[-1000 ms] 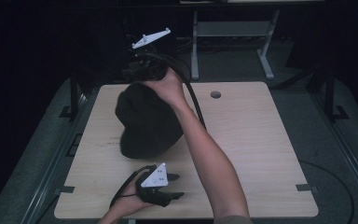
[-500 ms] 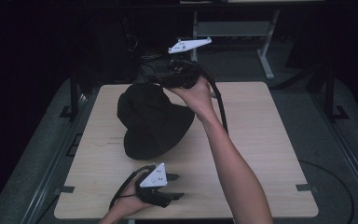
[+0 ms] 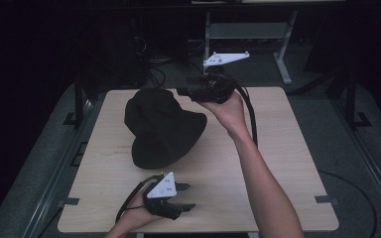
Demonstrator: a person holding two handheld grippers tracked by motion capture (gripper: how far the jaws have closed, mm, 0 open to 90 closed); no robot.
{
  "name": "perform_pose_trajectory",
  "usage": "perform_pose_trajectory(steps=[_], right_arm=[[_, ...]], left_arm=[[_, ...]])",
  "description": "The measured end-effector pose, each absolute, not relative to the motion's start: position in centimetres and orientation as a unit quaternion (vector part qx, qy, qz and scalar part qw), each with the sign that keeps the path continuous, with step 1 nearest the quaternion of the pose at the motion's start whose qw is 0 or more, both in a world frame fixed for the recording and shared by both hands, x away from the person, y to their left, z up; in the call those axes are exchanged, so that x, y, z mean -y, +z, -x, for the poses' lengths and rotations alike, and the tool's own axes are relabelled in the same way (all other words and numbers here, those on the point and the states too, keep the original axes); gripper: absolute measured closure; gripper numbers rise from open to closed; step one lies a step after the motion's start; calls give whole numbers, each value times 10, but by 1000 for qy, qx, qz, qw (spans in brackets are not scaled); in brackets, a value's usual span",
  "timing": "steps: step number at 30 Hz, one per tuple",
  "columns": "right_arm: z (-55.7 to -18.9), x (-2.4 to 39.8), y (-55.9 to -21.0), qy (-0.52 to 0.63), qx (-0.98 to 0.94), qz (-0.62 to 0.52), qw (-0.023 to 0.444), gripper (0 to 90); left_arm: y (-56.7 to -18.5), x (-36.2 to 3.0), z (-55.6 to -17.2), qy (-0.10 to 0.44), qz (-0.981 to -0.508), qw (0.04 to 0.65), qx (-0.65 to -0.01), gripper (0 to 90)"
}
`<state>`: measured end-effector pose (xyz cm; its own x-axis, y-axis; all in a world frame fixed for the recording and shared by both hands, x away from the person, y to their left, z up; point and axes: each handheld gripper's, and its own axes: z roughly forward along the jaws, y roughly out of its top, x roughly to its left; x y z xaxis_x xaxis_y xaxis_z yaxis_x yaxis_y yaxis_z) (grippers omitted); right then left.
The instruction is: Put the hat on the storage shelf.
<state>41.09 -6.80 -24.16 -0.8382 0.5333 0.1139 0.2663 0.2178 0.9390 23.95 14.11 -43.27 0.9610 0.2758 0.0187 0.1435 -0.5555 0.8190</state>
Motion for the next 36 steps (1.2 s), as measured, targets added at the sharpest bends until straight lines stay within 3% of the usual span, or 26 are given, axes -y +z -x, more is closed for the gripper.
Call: perform_pose_trajectory(steps=[36], right_arm=[[-370,165,-284,567,-753,-314,112,324]], left_arm=[[-440,-129,-237,75,-884,445,-122,329]])
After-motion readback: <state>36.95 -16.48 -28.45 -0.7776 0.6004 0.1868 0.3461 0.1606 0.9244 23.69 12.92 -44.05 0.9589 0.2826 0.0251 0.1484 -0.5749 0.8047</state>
